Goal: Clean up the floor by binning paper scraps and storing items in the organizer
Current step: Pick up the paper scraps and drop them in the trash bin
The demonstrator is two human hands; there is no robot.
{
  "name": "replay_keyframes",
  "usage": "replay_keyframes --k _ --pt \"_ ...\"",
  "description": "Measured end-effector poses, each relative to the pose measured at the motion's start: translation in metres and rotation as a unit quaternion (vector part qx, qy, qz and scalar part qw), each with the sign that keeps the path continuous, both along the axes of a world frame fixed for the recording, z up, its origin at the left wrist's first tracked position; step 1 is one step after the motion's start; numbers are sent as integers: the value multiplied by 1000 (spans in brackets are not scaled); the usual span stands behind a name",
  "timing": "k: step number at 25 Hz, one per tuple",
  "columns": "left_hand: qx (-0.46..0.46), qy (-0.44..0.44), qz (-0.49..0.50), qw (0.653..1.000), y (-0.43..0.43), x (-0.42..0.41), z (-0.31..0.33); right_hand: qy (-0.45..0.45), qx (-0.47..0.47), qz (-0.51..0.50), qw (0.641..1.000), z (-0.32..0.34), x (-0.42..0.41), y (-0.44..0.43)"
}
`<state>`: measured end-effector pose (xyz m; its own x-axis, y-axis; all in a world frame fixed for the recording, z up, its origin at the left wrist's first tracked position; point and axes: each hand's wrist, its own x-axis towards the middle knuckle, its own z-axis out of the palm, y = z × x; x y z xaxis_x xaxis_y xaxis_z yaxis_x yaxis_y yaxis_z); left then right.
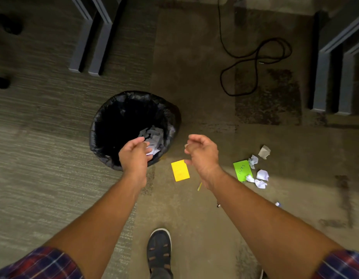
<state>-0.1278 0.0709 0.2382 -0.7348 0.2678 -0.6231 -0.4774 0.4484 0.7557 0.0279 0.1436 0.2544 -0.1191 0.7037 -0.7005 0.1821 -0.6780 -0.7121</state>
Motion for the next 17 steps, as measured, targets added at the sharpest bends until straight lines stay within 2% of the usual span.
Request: replay_keyframes --k 5,10,12,15,17 --pt "-10 -3 -125 992 23 119 -13 -62 47 -14 997 -11 126 3" --pt "-31 -13 -232 972 38 242 -32 -140 48 23 989 -39 283 8" --pt "-60 9 -275 959 40 285 -44 -172 51 37 983 -56 344 13" --pt "-113 72 -349 928 46 338 -65 -219 38 65 973 -90 421 15" --pt "-141 137 -453 870 51 365 -92 -239 26 77 968 -118 463 13"
